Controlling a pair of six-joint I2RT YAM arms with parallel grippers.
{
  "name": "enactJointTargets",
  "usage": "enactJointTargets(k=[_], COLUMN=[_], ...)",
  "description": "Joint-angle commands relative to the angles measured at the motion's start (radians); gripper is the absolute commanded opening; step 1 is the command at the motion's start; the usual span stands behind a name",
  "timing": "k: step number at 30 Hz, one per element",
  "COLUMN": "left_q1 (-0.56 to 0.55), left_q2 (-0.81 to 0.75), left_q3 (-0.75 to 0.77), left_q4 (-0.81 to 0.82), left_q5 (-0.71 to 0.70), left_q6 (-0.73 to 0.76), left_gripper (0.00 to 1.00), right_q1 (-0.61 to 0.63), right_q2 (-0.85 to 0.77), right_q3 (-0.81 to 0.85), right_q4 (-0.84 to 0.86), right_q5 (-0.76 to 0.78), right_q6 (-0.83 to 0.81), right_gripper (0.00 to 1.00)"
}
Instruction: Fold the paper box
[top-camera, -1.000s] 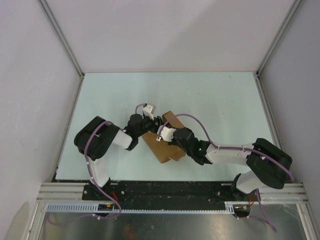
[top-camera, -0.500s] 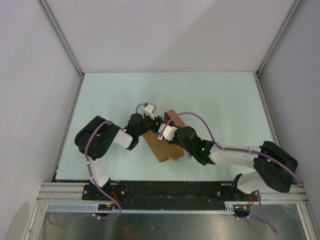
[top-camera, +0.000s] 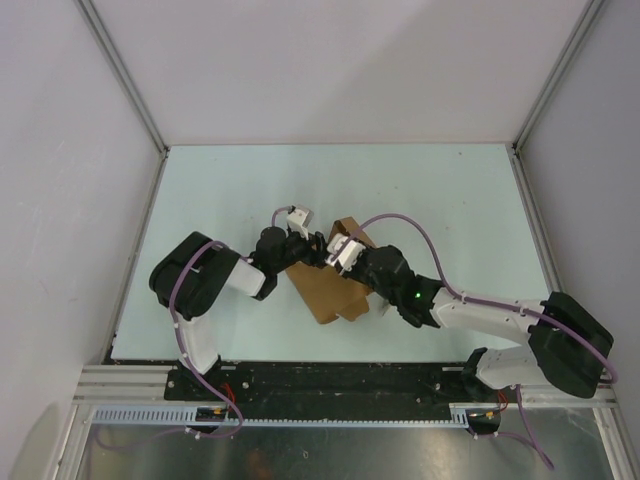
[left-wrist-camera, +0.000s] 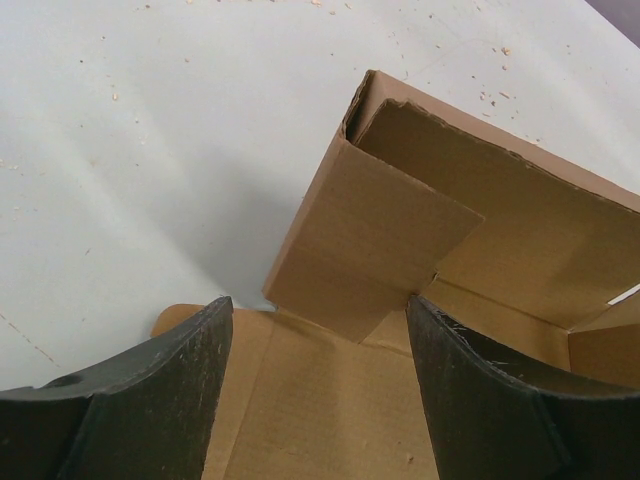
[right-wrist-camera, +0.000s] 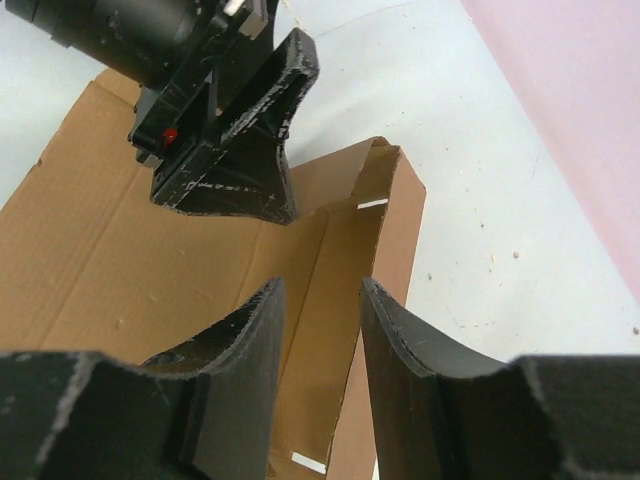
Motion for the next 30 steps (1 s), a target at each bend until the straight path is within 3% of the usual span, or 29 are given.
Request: enactJointTargets(k=[1, 9, 17, 30], left_q1=[-0.004, -0.003, -0.001, -0.001], left_q2=[0.004, 0.005, 0.004, 0.005], left_q3=[0.011, 0.011, 0.013, 0.013], left_q4=[0.017, 0.017, 0.017, 0.017], left_q5=[0.010, 0.015, 0.019, 0.021], left_q6=[0.004, 0.007, 0.009, 0.009], left_gripper=[0.75, 0.75, 0.75, 0.74], right_q1=[-0.028, -0.161, -0.306, -0.430], right_q2=[-0.065, -0.108, 0.036, 0.155], right_q3=[0.001, 0.062, 0.199, 0.223], right_q4=[0.086, 0.050, -0.155, -0.142], right_q5=[0.013, -0.024, -0.057, -0.438], right_q6=[0.088, 0.429, 0.642, 0.781], right_gripper=[0.42, 0.45, 0.46, 0.55])
